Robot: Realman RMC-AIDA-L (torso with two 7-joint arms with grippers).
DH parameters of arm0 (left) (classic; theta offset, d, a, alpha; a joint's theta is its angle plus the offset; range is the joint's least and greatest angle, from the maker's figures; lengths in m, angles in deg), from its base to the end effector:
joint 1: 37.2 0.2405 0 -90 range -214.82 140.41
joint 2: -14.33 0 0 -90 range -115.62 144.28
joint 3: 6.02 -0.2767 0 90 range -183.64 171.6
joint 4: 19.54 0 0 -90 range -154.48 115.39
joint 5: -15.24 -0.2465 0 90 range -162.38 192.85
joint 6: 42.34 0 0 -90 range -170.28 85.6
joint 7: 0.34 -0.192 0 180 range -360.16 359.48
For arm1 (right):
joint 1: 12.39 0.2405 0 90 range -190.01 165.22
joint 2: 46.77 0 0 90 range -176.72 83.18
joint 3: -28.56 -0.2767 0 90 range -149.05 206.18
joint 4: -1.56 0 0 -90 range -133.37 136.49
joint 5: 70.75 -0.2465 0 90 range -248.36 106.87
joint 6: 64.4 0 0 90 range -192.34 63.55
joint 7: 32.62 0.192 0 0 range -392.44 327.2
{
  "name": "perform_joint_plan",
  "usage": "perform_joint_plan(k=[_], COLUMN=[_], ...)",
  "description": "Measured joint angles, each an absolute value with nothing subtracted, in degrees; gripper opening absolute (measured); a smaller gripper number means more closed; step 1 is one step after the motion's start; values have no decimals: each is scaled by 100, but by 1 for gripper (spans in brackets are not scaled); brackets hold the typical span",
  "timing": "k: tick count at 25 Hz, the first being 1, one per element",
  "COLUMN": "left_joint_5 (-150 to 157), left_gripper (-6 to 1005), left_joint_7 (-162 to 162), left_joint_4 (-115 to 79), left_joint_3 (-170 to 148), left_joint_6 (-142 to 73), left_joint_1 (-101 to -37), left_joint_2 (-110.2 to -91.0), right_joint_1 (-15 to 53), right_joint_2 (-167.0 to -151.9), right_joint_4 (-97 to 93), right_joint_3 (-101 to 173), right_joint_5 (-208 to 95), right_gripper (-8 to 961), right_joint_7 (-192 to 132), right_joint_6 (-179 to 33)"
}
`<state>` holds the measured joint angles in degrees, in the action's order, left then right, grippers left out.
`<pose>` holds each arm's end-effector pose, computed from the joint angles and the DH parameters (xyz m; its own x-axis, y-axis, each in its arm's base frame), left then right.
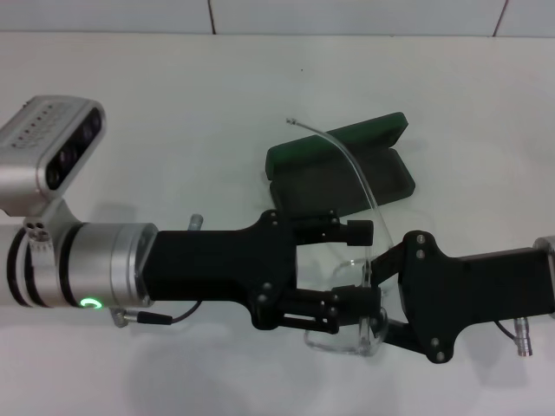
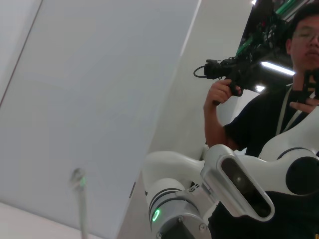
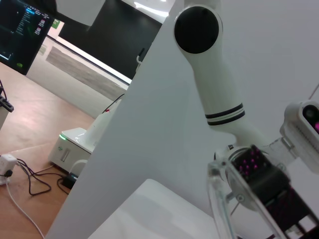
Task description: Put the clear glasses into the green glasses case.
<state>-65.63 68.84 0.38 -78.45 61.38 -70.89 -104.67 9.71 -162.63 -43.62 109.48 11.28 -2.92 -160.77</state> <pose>-0.1907 0.3043 -0.1085 0.6341 0.3382 0.6954 0.1621 -0.9374 0.3081 0.2059 0.3059 -0.0838 0.6295 0.5776 -0.5198 0.4894 -0.8143 -0.3122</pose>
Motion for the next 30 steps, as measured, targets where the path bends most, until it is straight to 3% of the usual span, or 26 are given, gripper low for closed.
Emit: perform_joint_plan(k=[5, 10, 16, 22, 27, 30], left_joint_5=[-6322, -5807, -5805, -5826, -6080, -6076], left_gripper=[812, 811, 811, 762, 633, 634], left_joint_7=[6887, 6647, 5890, 4665, 3975, 3663], left_joint_4=[259, 660, 677, 688, 673, 569], left_joint_3=[-7807, -7587, -6822, -6655, -6694, -6822], left_joint_6=[6368, 6510, 6063, 5073, 4714, 4597], left_joint_1=[-6957, -6454, -6051, -5830, -5904, -6059], left_joint_2=[-10403, -10161, -10105, -10314, -10533, -10569], right_joint_1=[959, 933, 991, 1274, 1931, 2400], right_joint_2=[-16254, -16237, -16237, -16278, -16264, -16247], right_joint_4=[-4360, -4360, -4359, -4031, -3220, -2713], right_joint_3=[10954, 10866, 10302, 10258, 10360, 10351], right_joint_5=[1125, 1086, 996, 318, -223, -282], right_gripper=[123, 123, 123, 123, 123, 123], right_joint_7=[-292, -265, 215, 1234, 2470, 3274], right_joint_6=[-16067, -16212, -17309, -17624, -17618, -17586])
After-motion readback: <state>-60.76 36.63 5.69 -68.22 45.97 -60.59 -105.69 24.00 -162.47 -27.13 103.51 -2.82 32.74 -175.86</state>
